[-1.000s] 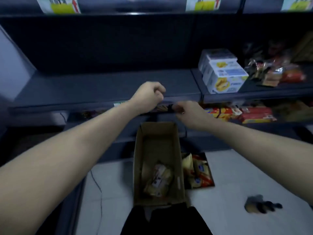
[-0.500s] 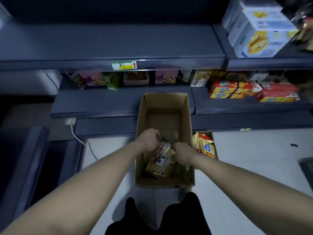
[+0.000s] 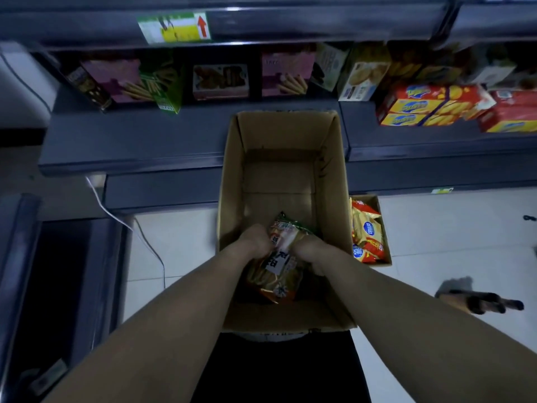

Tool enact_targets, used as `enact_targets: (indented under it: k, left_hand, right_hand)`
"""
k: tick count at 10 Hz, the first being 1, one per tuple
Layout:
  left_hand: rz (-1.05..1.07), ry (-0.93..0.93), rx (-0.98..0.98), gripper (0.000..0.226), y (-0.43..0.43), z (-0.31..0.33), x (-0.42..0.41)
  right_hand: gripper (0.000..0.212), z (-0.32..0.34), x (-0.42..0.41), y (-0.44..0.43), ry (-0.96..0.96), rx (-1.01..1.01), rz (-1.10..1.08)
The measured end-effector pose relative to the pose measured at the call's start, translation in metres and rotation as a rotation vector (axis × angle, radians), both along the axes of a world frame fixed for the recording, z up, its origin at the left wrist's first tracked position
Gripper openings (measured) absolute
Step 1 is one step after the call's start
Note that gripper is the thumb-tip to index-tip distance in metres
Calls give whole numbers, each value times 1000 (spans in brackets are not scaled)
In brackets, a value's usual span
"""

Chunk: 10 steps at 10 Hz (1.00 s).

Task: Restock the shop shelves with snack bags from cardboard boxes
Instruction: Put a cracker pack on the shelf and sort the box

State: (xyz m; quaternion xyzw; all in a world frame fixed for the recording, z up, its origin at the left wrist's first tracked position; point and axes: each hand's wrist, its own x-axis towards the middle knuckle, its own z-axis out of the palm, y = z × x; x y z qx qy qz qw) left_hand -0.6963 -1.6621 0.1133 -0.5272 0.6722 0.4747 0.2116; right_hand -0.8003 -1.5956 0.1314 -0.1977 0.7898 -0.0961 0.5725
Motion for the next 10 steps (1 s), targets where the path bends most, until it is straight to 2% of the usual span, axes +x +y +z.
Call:
enact_targets:
  k: [1, 3, 4, 5, 6, 8, 9, 10]
  left_hand:
    - [62, -15, 49, 33, 0, -15, -3]
    - [313, -21, 213, 35, -1, -31, -2]
    - [412, -14, 272, 36, -4, -26, -7]
    - [473, 29, 270, 33, -12, -19, -17]
    - [438, 58, 196, 35, -23, -2, -25]
    - [436, 142, 151, 24, -51, 71, -28]
    - [488, 260, 162, 35, -58, 123, -25]
    - [540, 373, 125, 53, -66, 179, -26]
  right_hand:
    - [41, -7, -1, 0, -111, 60, -229]
    - [24, -27, -11, 0, -276, 108, -480]
    - [29, -41, -14, -7, -322, 70, -577]
    - [33, -43, -18, -14, -299, 38, -579]
    - [32, -29, -23, -20, -273, 21, -540]
    - [55, 34, -38, -42, -270, -184, -412]
    - [67, 83, -45, -52, -265, -300, -298]
    - [65, 138, -50, -59, -240, -413, -196]
